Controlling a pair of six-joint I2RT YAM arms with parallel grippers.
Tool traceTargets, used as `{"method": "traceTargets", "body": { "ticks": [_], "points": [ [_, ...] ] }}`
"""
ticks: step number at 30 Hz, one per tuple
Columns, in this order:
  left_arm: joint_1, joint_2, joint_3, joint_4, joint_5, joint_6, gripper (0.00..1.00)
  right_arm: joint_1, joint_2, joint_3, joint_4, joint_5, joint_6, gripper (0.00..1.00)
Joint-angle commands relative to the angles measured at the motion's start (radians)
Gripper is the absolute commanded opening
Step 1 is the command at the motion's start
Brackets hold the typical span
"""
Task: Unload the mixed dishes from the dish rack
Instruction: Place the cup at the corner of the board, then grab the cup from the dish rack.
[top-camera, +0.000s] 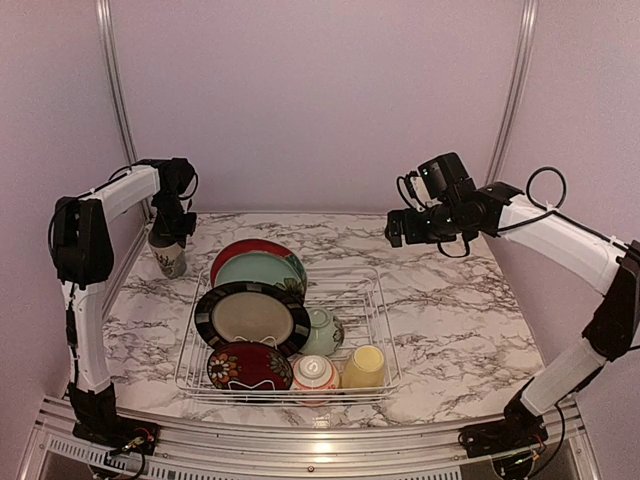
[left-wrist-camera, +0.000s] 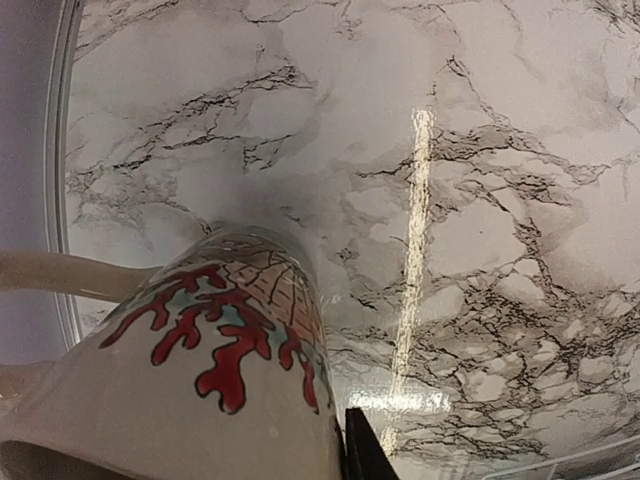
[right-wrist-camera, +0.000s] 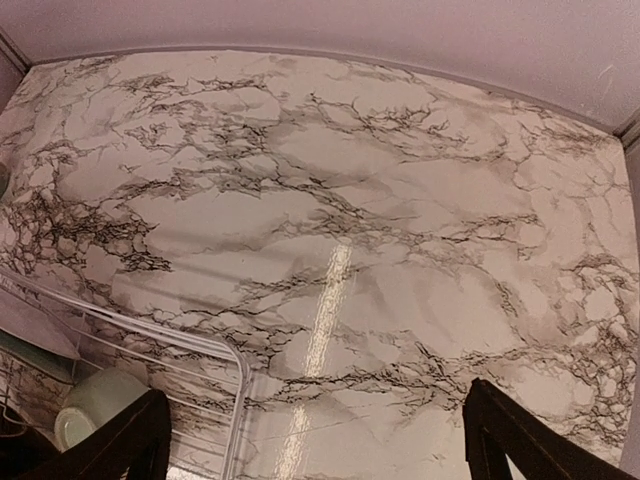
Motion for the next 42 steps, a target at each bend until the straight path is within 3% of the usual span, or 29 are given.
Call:
{"method": "traceTargets", "body": {
  "ticks": [1,7,14,17,21,26,33,37,42],
  "points": [
    [0.009,-0.004,0.041,-0.024,-0.062,0.009,0.21,0.014,-0.028,-0.012,0.019,-0.024,-0.013,0.99],
    [0.007,-0.076,0.096,-0.041,-0.105,0.008,0.53,0.018,-0.049,-0.023,0.016,-0.031,-0.039,0.99],
    [-0.016,-0.231,0.153,-0.049,-0.073,-0.001,0.70,0.045,-0.084,-0.060,-0.015,-0.082,-0.099,0.98],
    [-0.082,-0.349,0.093,0.009,-0.018,0.001,0.82,0.124,-0.077,-0.035,-0.064,-0.065,-0.125,0.98],
    [-0.230,-0.519,-0.094,0.193,-0.003,-0.025,0.98,0.261,-0.048,0.025,-0.147,-0.064,-0.143,0.99],
    [-0.349,-0.716,-0.359,0.502,0.019,-0.095,0.99,0.388,-0.009,0.051,-0.234,-0.093,-0.111,0.99],
    [-0.401,-0.959,-0.734,0.921,0.230,-0.149,0.99,0.509,-0.010,-0.015,-0.279,-0.181,-0.077,0.98],
    [-0.411,-0.998,-0.815,1.026,0.247,-0.179,0.99,0.548,0.004,-0.031,-0.321,-0.181,-0.041,0.98],
    [-0.414,-0.976,-0.800,1.009,0.238,-0.171,0.99,0.584,0.022,-0.068,-0.342,-0.173,0.009,0.94]
  ]
}}
